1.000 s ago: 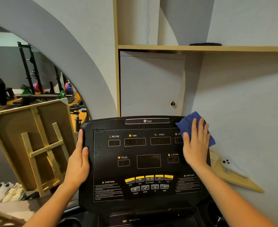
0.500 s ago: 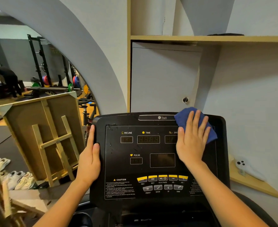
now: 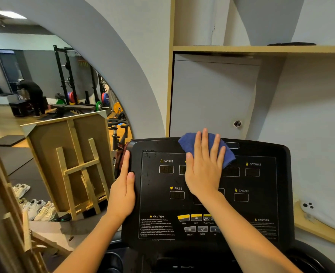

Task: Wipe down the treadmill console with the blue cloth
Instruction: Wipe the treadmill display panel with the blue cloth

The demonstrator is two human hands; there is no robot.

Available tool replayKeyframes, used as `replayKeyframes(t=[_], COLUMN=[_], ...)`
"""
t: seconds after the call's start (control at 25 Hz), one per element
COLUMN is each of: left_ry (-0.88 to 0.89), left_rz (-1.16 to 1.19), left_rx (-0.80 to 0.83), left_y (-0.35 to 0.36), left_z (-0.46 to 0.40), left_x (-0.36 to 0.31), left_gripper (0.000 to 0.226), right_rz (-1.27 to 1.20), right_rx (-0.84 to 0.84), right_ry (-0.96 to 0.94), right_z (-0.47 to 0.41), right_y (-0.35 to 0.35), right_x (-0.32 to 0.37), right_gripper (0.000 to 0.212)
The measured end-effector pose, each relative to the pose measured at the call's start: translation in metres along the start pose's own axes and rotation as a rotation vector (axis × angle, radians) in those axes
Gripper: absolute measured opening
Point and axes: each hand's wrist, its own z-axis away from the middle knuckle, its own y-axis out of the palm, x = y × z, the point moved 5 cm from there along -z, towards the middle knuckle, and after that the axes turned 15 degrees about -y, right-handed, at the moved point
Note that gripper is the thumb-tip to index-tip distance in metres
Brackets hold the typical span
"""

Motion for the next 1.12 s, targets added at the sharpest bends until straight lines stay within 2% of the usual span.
replayKeyframes(t=[0.32, 1.12], left_ry=[0.003, 0.035], left_rz=[-0.018, 0.005], left_rx=[0.000, -0.044], left_y=[0.000, 0.001], left_z=[0.001, -0.002], left_x=[-0.004, 0.002], left_gripper=[0.052, 0.053], right_rz=[-0.026, -0.057], right_rx=[0.034, 0.103], right_ry=[-0.101, -0.264], right_z=[-0.016, -0.029], right_y=[0.011, 0.022], right_x=[0.057, 0.109], right_gripper=[0.066, 0.066])
